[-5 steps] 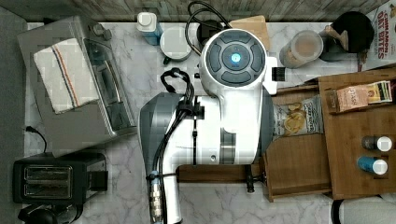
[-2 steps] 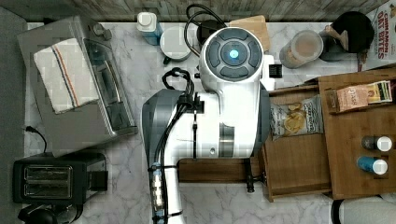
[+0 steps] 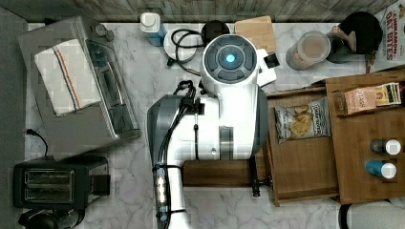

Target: Close the drawer.

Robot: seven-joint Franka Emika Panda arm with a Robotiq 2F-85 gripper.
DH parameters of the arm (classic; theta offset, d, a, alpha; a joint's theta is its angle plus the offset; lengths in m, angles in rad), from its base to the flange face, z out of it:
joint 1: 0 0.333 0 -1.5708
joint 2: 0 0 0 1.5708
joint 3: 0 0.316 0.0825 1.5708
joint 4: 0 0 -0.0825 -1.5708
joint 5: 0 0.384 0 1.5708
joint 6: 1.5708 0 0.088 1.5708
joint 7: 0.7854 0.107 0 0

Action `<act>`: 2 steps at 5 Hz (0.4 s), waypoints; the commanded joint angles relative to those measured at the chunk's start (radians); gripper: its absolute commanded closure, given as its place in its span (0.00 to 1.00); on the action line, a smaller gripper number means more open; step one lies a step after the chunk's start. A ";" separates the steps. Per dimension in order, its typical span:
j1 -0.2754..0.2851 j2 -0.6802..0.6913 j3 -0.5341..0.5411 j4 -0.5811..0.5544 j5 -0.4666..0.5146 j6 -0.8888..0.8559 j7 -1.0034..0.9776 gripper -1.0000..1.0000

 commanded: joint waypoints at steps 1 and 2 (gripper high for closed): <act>0.070 -0.158 0.069 -0.362 -0.048 0.220 -0.265 1.00; 0.100 -0.168 0.064 -0.464 -0.096 0.308 -0.250 1.00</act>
